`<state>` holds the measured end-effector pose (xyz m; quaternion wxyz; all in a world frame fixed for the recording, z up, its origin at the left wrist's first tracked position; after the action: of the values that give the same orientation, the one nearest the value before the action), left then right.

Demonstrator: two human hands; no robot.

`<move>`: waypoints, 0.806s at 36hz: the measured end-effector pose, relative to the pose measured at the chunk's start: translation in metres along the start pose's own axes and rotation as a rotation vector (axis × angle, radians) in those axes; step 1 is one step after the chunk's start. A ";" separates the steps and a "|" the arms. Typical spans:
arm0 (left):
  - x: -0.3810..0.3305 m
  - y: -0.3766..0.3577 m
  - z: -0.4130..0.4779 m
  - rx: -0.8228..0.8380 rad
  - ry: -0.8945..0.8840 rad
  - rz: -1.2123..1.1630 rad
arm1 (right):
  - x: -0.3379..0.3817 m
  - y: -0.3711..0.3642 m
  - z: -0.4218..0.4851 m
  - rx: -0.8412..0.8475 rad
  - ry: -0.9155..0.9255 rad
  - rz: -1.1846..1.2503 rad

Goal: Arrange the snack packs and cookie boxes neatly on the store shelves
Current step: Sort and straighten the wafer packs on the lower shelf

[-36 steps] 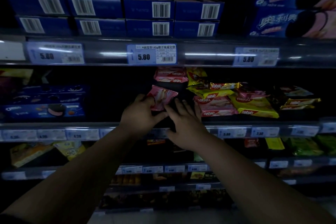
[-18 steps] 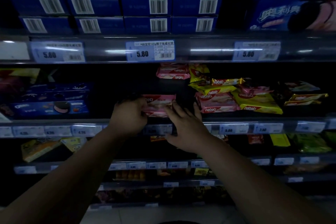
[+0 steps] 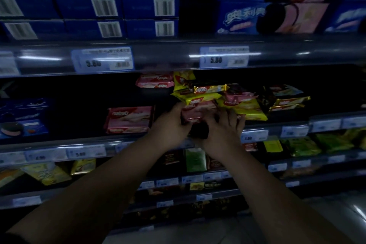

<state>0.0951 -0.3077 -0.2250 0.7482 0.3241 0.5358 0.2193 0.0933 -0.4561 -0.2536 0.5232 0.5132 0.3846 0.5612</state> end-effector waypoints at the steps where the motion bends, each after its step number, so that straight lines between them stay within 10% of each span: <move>1: 0.004 -0.004 0.005 0.003 0.034 -0.005 | -0.001 -0.001 -0.001 0.007 0.005 0.006; 20: 0.019 0.080 -0.043 -0.352 -0.158 0.121 | 0.068 0.025 -0.036 -0.096 0.222 0.652; 29: 0.098 0.148 -0.077 -0.370 -0.033 0.147 | 0.166 0.009 -0.041 0.027 0.337 0.529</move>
<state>0.0571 -0.1194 -0.1995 0.7857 0.2226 0.4490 0.3627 0.0633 -0.2906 -0.2233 0.2810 0.5023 0.3262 0.7498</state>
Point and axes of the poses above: each hand's wrist, its own z-axis towards the middle knuckle, its own y-axis out of the back of the hand, x = y × z, the point moved 10 cm from there along z, towards the middle knuckle, and after that the axes turned 9 degrees about -y, right-handed, at the moved point
